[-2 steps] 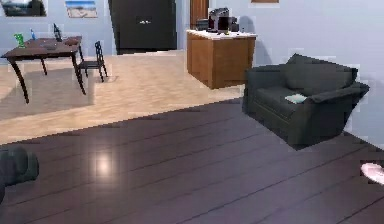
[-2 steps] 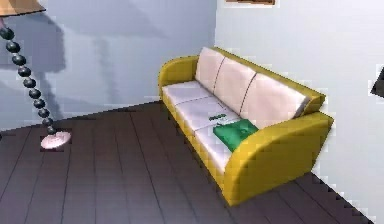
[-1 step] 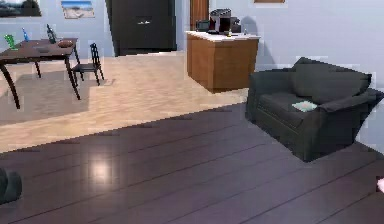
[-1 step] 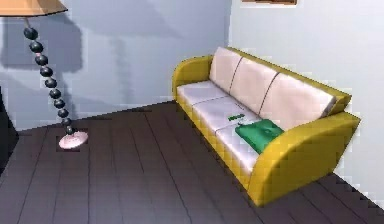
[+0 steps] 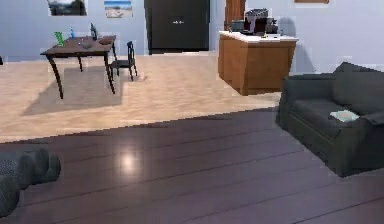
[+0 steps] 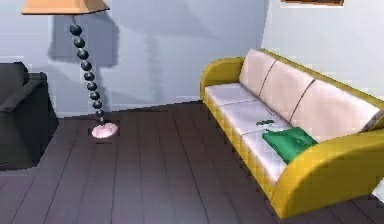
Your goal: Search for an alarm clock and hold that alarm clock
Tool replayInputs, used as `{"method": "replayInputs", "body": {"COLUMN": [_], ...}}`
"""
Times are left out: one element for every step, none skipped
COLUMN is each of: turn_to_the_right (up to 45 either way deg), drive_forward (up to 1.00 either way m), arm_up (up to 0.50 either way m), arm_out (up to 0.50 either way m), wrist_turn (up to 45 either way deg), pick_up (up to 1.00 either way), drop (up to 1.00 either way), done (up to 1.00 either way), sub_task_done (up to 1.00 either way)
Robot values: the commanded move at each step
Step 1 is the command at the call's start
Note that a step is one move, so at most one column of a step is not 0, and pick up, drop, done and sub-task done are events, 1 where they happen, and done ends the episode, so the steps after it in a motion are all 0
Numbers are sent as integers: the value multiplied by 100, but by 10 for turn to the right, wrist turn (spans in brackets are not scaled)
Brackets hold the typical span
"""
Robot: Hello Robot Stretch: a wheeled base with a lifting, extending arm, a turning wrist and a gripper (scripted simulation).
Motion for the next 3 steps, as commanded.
{"method": "replayInputs", "body": {"turn_to_the_right": [0,0,-30], "drive_forward": [100,100,0], "arm_up": [0,0,0], "arm_out": [0,0,0], "wrist_turn": [0,0,0], "pick_up": [0,0,0], "drop": [0,0,0], "done": [0,0,0], "sub_task_done": [0,0,0]}}
